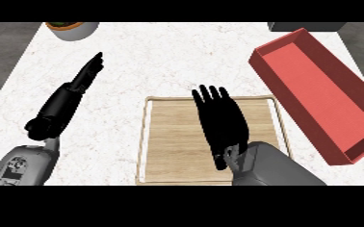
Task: Pick the squash from the tray and place it in the cardboard box
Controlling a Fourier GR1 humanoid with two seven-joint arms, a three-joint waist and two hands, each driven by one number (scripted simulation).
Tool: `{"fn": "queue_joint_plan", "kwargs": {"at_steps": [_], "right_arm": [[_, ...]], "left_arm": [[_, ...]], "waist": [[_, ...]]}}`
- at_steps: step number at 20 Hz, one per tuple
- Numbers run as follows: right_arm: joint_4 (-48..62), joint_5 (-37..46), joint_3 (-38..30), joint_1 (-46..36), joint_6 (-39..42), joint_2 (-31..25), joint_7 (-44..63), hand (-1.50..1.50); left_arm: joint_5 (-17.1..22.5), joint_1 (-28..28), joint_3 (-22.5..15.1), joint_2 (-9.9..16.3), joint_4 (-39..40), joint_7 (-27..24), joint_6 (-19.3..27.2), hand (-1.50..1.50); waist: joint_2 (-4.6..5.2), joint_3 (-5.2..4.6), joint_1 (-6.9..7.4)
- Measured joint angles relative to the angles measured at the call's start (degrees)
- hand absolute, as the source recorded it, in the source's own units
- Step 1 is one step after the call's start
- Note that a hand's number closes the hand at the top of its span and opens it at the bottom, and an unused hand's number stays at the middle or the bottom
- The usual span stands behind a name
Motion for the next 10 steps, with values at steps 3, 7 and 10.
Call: {"fn": "queue_joint_plan", "kwargs": {"at_steps": [3, 7, 10], "right_arm": [[1.1, 2.5, -1.4, 1.3, 0.5, 0.0, -2.1, -1.5], [4.2, 5.9, -3.2, 2.3, 0.3, 1.8, -4.7, -1.5], [6.4, 7.8, -4.2, 2.6, 0.4, 4.5, -6.3, -1.5]], "left_arm": [[-0.6, -0.7, 0.8, -0.7, 0.6, -0.1, -0.9, 0.0], [-1.4, -0.3, 2.4, -1.1, 1.2, -1.0, -2.2, 0.0], [-2.2, -1.1, 3.1, -2.0, 2.0, -0.9, -2.8, 0.0]], "waist": [[0.01, 0.0, -0.08], [0.03, 0.01, -0.05], [0.03, 0.0, -0.06]]}}
